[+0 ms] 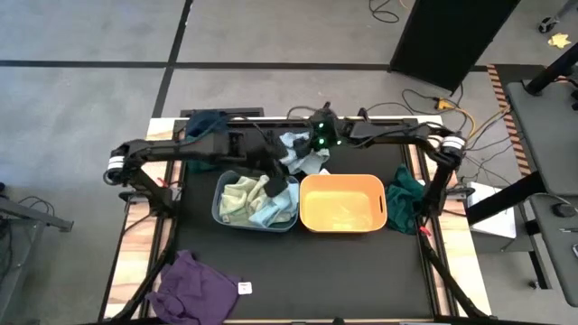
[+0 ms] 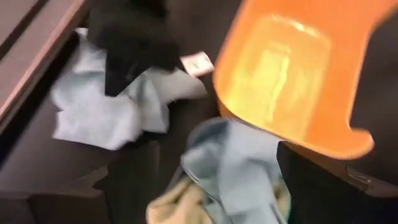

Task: Sort towels by color in basket
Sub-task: Put the light blue towel into the blue bin

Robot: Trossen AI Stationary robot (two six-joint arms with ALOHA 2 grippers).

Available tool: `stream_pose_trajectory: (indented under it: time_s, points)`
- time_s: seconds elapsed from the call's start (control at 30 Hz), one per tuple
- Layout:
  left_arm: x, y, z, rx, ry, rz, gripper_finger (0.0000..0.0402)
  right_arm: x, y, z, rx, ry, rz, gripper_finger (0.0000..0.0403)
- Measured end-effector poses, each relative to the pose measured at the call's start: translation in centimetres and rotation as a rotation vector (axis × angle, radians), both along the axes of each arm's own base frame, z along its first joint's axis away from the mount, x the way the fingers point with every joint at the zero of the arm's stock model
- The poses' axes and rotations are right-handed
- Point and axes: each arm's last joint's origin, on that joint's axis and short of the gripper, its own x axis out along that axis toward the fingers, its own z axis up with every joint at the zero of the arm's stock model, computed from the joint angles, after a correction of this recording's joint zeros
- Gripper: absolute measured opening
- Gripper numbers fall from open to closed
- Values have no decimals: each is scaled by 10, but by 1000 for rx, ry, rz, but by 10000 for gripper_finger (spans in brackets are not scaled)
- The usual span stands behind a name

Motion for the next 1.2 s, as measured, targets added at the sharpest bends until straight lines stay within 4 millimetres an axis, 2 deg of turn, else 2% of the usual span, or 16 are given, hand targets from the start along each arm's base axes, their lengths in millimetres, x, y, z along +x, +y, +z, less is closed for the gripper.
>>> stream_pose_trajectory:
  time_s: [0.1, 0.2, 0.3, 0.43, 0.6, 0.73, 0.9, 1.07, 1.2]
  points:
    - [0, 17, -1, 0, -32, 55, 310, -8, 4, 29, -38, -51, 1, 220]
    - [8, 39, -10, 0, -55, 106, 310, -21, 10, 44, -65, -15, 27, 244]
    - [21, 68, -28, -21, -65, 162, 310, -37, 18, 60, -91, 26, 36, 265]
    - [37, 103, -62, -69, -12, 252, 310, -62, 32, 81, -128, 78, 13, 287]
    - [53, 138, -98, -190, 106, 420, 310, -92, 49, 108, -178, 59, -10, 313]
    - [64, 161, -117, -227, 190, 477, 310, -110, 57, 120, -195, 32, -19, 330]
    - [75, 180, -133, -259, 252, 483, 310, -124, 64, 129, -219, -3, -16, 338]
    - [85, 186, -148, -342, 304, 435, 305, -128, 66, 127, -239, 11, 3, 334]
    - [89, 186, -159, -400, 356, 408, 257, -127, 66, 123, -239, 25, 10, 329]
